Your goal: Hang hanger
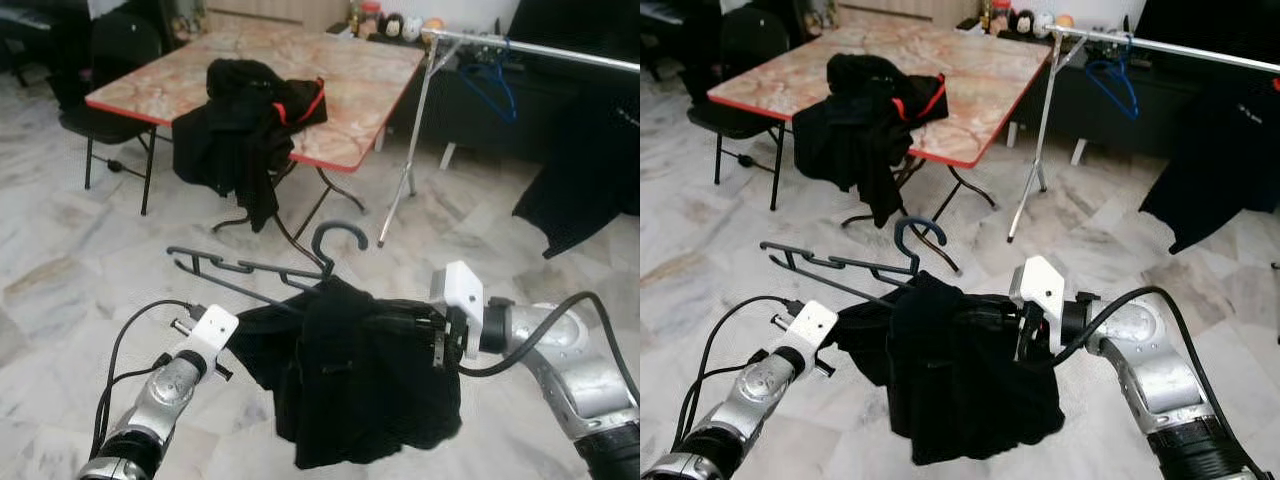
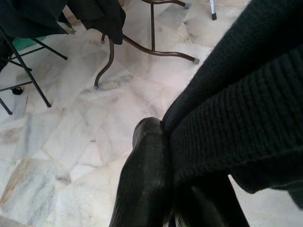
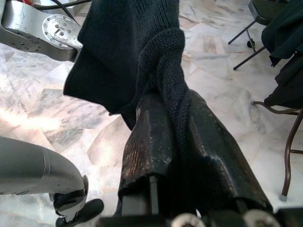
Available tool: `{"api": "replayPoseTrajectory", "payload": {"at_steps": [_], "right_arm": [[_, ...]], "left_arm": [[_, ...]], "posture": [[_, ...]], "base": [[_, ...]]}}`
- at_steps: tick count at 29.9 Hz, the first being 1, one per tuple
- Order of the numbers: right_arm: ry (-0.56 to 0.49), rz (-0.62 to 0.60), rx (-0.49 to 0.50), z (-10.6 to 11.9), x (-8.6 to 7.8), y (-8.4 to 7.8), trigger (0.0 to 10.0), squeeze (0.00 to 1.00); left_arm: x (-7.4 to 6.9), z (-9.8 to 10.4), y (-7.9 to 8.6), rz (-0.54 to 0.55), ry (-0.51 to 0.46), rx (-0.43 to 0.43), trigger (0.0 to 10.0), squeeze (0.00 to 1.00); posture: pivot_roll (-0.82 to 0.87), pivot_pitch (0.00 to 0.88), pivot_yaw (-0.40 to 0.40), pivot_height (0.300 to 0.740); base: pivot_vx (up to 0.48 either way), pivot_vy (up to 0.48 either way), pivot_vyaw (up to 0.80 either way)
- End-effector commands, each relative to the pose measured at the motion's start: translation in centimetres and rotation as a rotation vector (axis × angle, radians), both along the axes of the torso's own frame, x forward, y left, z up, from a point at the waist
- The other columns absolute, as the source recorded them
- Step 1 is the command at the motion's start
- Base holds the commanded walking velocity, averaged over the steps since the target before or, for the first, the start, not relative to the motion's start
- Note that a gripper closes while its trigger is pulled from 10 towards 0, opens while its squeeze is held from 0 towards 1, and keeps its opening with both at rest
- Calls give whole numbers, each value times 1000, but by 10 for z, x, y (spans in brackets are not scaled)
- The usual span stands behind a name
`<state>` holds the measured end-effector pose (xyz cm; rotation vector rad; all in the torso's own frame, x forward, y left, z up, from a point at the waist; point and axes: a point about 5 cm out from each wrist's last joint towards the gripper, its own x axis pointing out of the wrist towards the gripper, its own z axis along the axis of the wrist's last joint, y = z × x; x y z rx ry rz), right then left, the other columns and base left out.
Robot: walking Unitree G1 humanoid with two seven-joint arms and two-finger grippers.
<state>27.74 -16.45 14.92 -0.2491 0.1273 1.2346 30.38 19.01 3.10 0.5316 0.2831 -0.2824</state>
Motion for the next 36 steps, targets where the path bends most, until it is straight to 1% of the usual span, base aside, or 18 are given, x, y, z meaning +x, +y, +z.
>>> {"api": "replayPoseTrajectory", "payload": {"at_steps": [1, 5, 12, 19, 22, 24, 26, 27, 28, 29, 31, 35, 36], "right_arm": [[-67, 13, 18, 13, 1, 2, 10000, 0], [-64, 13, 22, 13, 1, 2, 10000, 0], [-63, 14, 25, 13, 1, 4, 10000, 0], [-65, 15, 25, 13, 2, 5, 10000, 0], [-64, -9, 56, 14, 6, 4, 10000, 0], [-70, 42, 62, 17, 1, 2, 10000, 0], [-65, 63, 67, 18, -1, 1, 10000, 0], [-42, 138, 83, 21, -10, -3, 10000, 0], [-42, 138, 83, 21, -10, -3, 10000, 0], [-18, 163, 103, 22, -12, -7, 10000, 0], [11, 175, 148, 27, -13, -10, 10000, 0], [27, 214, 184, 31, -17, -13, 10000, 0], [45, 260, 195, 31, -21, -16, 10000, 0]], "left_arm": [[-4, -6, 10, 41, 38, 22, 10000, 0], [-5, -6, 11, 35, 30, 49, 10000, 0], [-3, -5, 11, 40, 25, 38, 10000, 0], [-4, -5, 10, 42, 26, 28, 10000, 0], [-4, -7, 10, 42, 38, 14, 10000, 0], [-5, -7, 9, 36, 47, 6, 10000, 0], [-5, -8, 9, 32, 48, 9, 10000, 0], [-5, -8, 8, 28, 50, 11, 10000, 0], [-5, -8, 8, 28, 50, 11, 10000, 0], [-5, -8, 8, 26, 51, 10, 10000, 0], [-5, -8, 7, 22, 54, 10, 10000, 0], [-5, -8, 6, 14, 61, 8, 10000, 0], [-5, -9, 5, 4, 69, 4, 10000, 0]], "posture": [[-134, 0, 9, 740], [-132, 0, 8, 740], [-131, 0, 8, 740], [-127, 0, 6, 740], [-127, 0, 6, 740], [-127, 0, 6, 740], [-127, 0, 6, 740], [-129, 0, 6, 740], [-129, 0, 6, 740], [-131, 0, 4, 740], [-131, 0, 4, 740], [-131, 0, 4, 740], [-128, 0, 4, 740]], "base": [[0, 0, -606], [0, -122, -611], [0, -396, -609], [0, 0, -612], [0, 0, -140], [0, 0, 0], [0, 0, 0], [0, 0, 0], [0, 0, 0], [0, 0, 0], [0, 0, 0], [0, 0, 0], [0, 0, 0]]}}
